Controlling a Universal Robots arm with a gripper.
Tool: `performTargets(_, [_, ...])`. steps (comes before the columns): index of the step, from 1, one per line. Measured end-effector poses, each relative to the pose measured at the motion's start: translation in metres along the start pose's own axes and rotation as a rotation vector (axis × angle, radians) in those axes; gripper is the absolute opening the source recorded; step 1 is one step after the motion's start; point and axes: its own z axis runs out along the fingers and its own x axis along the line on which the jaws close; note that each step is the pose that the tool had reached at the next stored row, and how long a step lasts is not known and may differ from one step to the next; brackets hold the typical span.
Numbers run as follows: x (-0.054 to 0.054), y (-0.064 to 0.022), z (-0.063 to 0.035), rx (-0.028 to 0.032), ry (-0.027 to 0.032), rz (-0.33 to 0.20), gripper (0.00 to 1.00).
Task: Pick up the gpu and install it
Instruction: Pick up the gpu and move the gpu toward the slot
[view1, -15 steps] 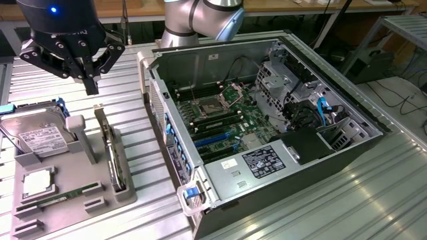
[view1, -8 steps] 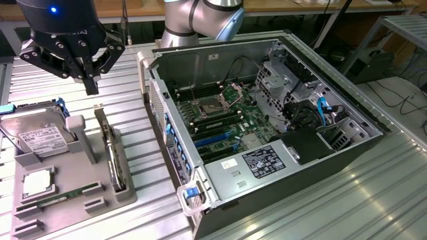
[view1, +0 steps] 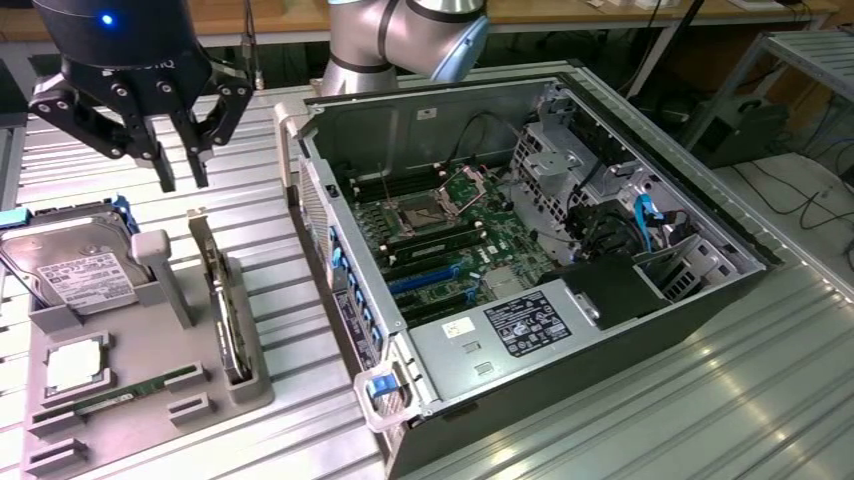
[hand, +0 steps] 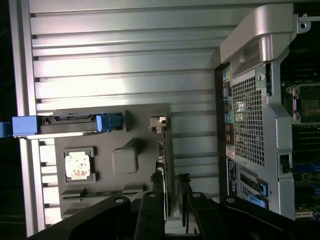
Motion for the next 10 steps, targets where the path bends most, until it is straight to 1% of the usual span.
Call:
performTargets(1, [0.0,0.0,0.0,0.0,0.0,0.0,0.36])
performTargets(2, [0.0,0.0,0.0,0.0,0.0,0.0,0.36])
performTargets(3, [0.0,0.0,0.0,0.0,0.0,0.0,0.42])
performTargets(4, [0.0,0.0,0.0,0.0,0.0,0.0,0.42])
performTargets(6, [0.0,0.0,0.0,0.0,0.0,0.0,0.54])
performTargets(8, [0.0,-0.0023,-0.0001,-0.0013,0.0003,-0.005,0.66])
performTargets(10, [-0.0001,-0.0036,0.0,-0.0017,0.0009,-0.017,0.66])
